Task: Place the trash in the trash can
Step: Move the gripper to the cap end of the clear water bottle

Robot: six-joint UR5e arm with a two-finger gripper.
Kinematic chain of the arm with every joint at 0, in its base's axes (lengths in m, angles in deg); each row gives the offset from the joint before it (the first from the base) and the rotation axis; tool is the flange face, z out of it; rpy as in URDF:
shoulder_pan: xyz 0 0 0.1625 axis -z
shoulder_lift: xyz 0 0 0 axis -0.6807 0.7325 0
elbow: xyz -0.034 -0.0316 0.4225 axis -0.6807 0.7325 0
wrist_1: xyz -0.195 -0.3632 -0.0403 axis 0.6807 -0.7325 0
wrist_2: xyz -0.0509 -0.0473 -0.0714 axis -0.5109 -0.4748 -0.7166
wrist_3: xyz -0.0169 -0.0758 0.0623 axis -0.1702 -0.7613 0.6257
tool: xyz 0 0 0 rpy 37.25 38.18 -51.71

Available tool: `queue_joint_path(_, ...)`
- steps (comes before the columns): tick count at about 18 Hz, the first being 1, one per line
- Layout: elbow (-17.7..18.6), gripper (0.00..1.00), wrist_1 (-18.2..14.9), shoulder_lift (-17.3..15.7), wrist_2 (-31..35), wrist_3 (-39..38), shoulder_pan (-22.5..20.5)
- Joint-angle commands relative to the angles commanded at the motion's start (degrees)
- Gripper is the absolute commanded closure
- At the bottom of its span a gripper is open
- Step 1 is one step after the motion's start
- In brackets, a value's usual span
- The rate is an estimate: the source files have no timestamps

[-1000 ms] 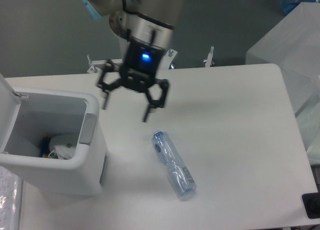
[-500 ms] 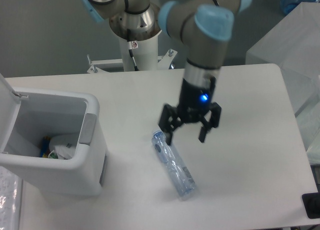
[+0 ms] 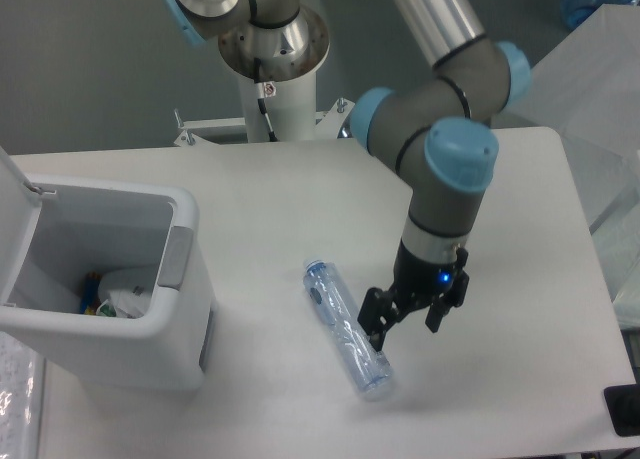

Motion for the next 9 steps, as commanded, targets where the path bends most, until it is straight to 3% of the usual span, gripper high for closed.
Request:
queue_joint_path(3,-0.35,0.00,1.58,1.76,0.97,-0.35,0.62)
queue_joint_path(9,-0.88,0.00,1.67,3.61,4.57,-0.44,2.46)
